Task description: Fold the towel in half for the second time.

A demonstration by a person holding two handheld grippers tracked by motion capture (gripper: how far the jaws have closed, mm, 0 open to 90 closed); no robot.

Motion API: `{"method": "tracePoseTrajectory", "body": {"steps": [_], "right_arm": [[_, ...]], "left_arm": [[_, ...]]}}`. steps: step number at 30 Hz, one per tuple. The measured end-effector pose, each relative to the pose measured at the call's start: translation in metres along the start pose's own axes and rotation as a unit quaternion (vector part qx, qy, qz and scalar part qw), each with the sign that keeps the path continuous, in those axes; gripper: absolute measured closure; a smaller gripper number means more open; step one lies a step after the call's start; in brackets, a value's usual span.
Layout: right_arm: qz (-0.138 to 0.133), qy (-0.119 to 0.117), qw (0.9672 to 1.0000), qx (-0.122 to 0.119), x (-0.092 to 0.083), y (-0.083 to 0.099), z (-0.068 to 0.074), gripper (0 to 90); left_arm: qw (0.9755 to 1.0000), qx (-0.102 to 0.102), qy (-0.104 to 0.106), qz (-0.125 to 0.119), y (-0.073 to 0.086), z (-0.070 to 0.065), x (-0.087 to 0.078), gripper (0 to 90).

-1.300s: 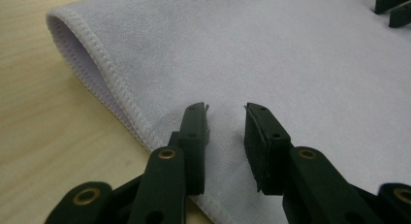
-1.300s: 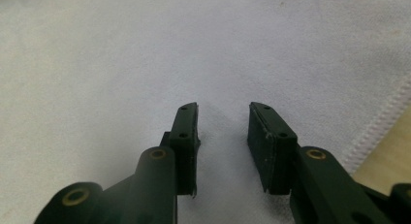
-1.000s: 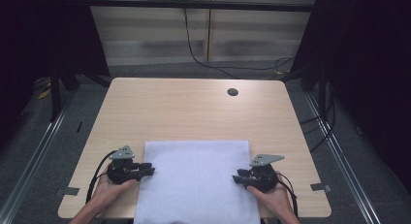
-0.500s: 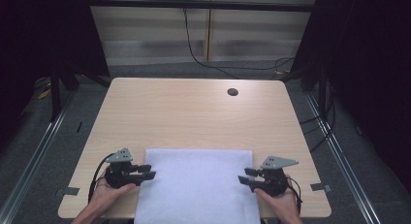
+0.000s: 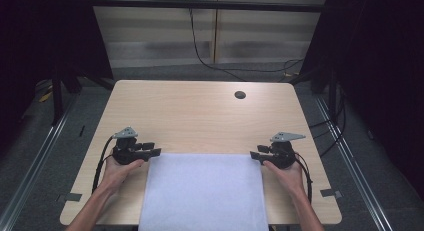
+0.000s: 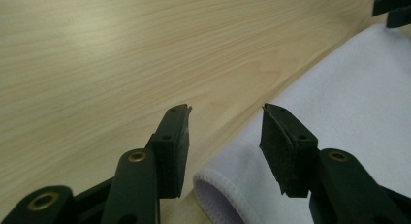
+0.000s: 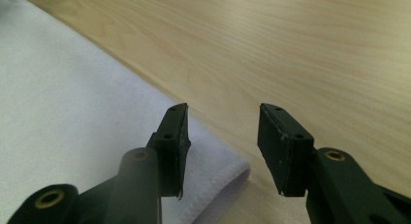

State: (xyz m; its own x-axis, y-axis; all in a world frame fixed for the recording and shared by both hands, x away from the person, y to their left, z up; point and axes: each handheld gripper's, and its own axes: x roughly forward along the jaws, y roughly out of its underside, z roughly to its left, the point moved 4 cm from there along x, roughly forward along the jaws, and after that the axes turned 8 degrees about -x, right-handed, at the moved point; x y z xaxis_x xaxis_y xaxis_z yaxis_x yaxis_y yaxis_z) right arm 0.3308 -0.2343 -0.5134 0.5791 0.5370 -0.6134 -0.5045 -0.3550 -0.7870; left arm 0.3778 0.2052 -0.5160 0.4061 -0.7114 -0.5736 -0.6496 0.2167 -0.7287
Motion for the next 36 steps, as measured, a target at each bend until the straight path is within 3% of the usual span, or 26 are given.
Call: {"method": "tracePoseTrajectory", "body": {"steps": [3,6,10,14,16,18,20,22,26,34,36], "right_arm": [[0.002,-0.009,0.9999,0.008,0.006,0.005,-0.003,52.5],[0.013,-0.014,0.9998,0.008,0.010,0.010,-0.002,49.3],[0.027,-0.010,0.9996,0.005,0.015,0.014,0.000,46.4],[0.028,-0.012,0.9995,-0.002,0.014,0.015,0.001,55.5],[0.030,-0.016,0.9994,-0.005,0.013,0.016,0.003,60.6],[0.029,-0.023,0.9993,-0.005,0.012,0.017,0.005,72.1],[0.026,-0.033,0.9991,-0.002,0.012,0.019,0.007,80.1],[0.024,-0.035,0.9991,-0.002,0.011,0.019,0.008,83.2],[0.009,-0.046,0.9989,0.008,0.004,0.013,0.010,84.5],[-0.022,-0.033,0.9992,0.007,-0.013,0.000,0.015,85.1],[-0.030,-0.033,0.9990,0.010,-0.015,-0.004,0.014,85.3]], "left_arm": [[0.9999,0.007,-0.004,0.015,0.004,0.002,0.006,49.6],[0.9998,-0.013,0.004,0.016,0.007,0.002,0.010,41.2],[0.9995,0.005,0.005,0.030,0.011,-0.002,0.017,40.2],[0.9990,0.023,0.009,0.037,0.015,-0.010,0.018,50.0],[0.9981,0.036,0.020,0.045,0.017,-0.014,0.017,57.4],[0.9971,0.038,0.036,0.054,0.021,-0.019,0.015,65.4],[0.9965,0.045,0.040,0.059,0.025,-0.020,0.012,74.4],[0.9962,0.048,0.040,0.060,0.026,-0.021,0.011,79.5],[0.9967,0.044,0.040,0.055,0.025,-0.022,0.009,81.7],[0.9979,0.040,0.047,0.018,0.013,-0.025,-0.006,82.2],[0.9982,0.028,0.053,0.005,0.008,-0.023,-0.009,82.3]]}}
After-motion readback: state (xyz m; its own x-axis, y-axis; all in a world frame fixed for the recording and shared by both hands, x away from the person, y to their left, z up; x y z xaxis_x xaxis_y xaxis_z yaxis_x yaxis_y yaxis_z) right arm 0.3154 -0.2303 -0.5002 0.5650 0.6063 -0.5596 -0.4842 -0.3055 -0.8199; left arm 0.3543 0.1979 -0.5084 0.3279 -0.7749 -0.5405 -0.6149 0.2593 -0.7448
